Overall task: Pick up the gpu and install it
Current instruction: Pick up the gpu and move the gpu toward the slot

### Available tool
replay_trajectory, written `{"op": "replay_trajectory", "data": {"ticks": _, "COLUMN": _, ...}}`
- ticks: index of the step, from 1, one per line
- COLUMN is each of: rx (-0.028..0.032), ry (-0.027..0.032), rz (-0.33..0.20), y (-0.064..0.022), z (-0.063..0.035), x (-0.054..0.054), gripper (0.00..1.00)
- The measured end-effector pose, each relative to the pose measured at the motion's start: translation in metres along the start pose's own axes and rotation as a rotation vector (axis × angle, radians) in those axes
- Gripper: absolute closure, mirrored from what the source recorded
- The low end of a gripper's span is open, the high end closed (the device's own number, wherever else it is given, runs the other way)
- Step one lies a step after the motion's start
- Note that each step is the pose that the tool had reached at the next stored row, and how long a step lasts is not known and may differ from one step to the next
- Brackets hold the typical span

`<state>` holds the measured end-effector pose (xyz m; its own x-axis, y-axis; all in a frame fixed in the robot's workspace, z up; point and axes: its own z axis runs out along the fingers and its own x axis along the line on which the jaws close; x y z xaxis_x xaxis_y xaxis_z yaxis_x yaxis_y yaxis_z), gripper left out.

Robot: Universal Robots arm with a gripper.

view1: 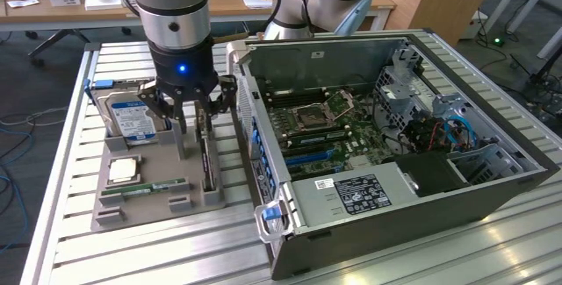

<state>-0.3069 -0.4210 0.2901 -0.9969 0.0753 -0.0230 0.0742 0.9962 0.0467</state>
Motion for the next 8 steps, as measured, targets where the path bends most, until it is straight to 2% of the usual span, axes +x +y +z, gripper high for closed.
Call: {"op": "replay_trajectory", "data": {"ticks": 8, "rx": -0.0002, "ry": -0.0001, "rz": 0.0, "y": 0.0002, "z": 0.0001, "x": -0.0021, "gripper": 0.53}}
